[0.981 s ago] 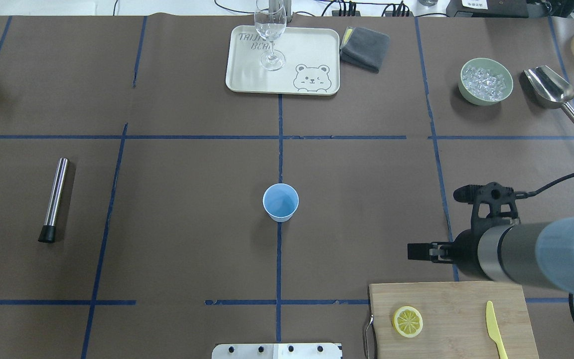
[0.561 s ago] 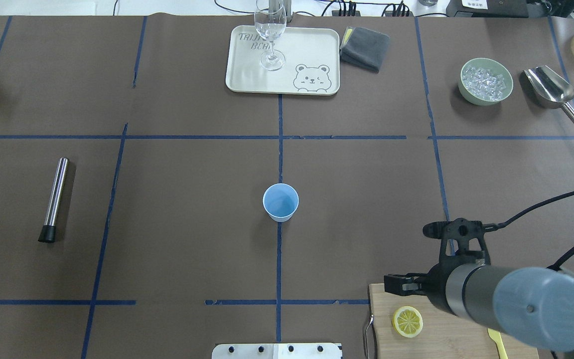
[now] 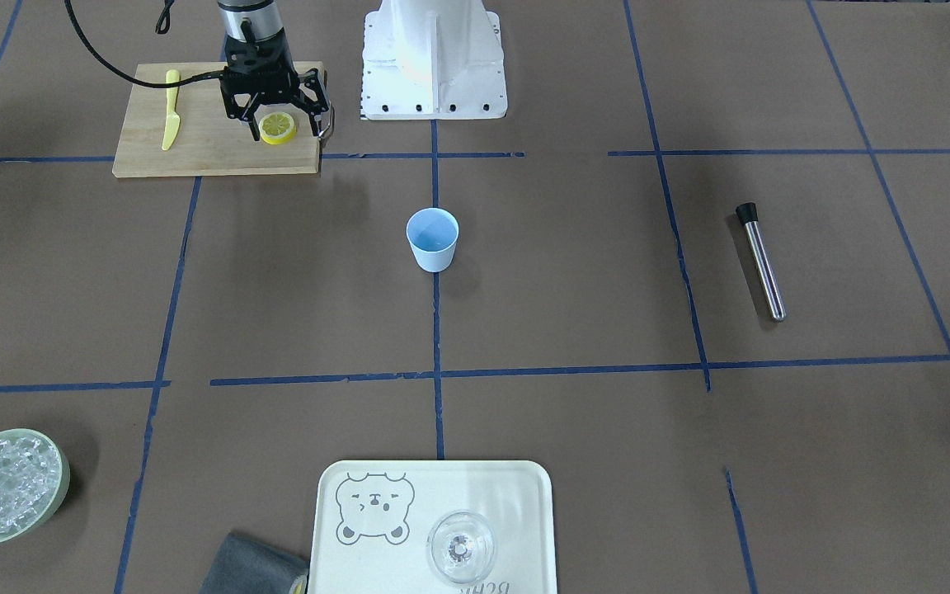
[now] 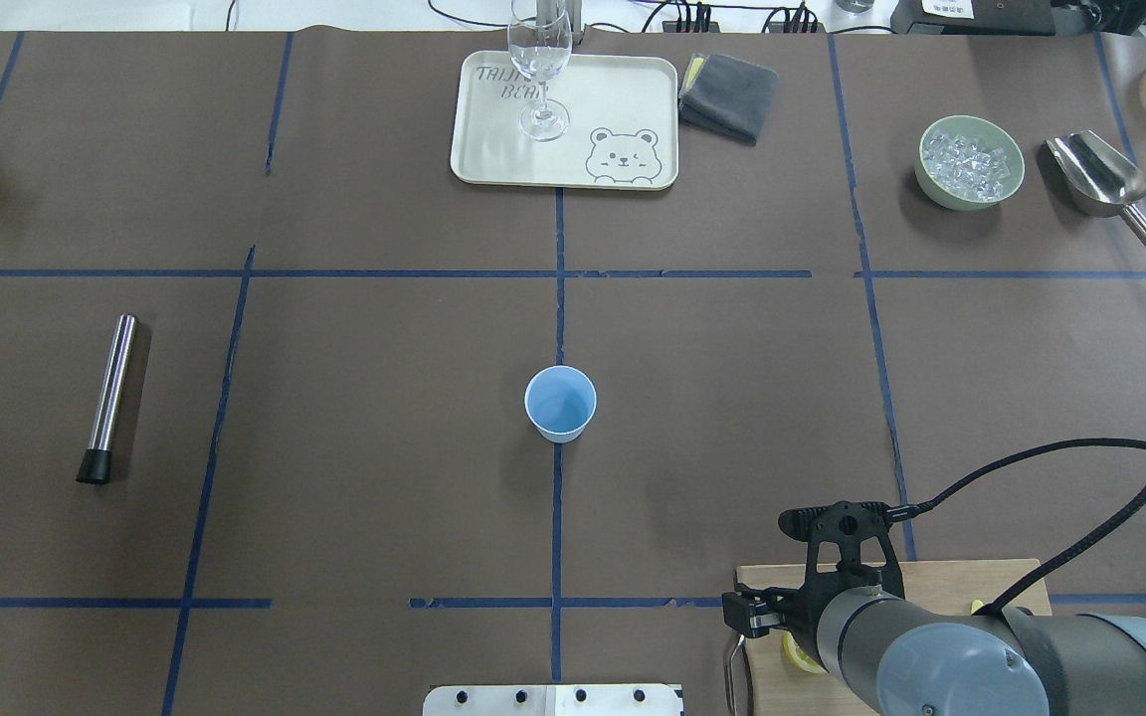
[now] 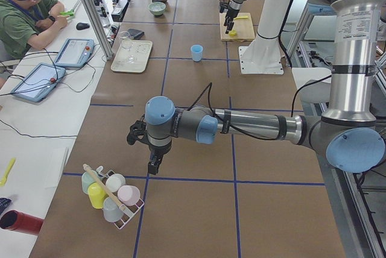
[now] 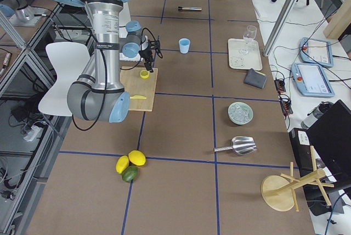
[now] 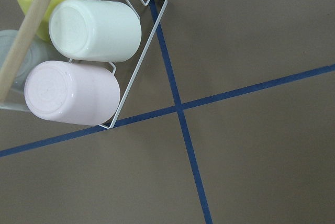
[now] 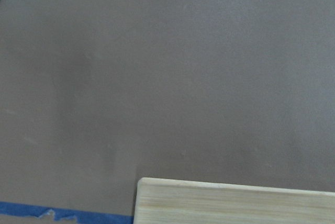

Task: Squeeze lemon into cup
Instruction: 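Move the right gripper over the lemon slice on the cutting board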

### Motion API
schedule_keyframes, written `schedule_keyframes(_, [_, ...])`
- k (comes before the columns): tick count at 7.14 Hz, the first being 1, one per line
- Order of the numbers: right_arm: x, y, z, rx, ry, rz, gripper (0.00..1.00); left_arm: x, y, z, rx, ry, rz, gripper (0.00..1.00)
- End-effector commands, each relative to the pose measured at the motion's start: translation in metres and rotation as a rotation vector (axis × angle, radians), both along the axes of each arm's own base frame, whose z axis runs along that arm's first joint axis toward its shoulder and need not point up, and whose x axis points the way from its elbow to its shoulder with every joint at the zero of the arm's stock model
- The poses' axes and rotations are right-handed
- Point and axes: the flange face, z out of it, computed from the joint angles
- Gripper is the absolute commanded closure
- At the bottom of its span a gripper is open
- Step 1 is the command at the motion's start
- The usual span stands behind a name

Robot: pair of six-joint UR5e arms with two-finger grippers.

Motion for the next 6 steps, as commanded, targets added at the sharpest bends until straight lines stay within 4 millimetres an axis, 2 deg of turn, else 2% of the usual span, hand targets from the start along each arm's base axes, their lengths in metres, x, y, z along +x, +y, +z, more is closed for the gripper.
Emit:
schedule_keyframes(1, [0.003,0.013,0.013,-0.018,-0.021,0.02,0.0,0.0,0.0,-0.003,0.006,0.0,-0.001,0.0])
schedule_keyframes(6, [-0.004,0.023,0.031,-0.023,0.014,0.007,0.0,0.003,-0.001,-0.009,0.009,0.041,0.008,0.0])
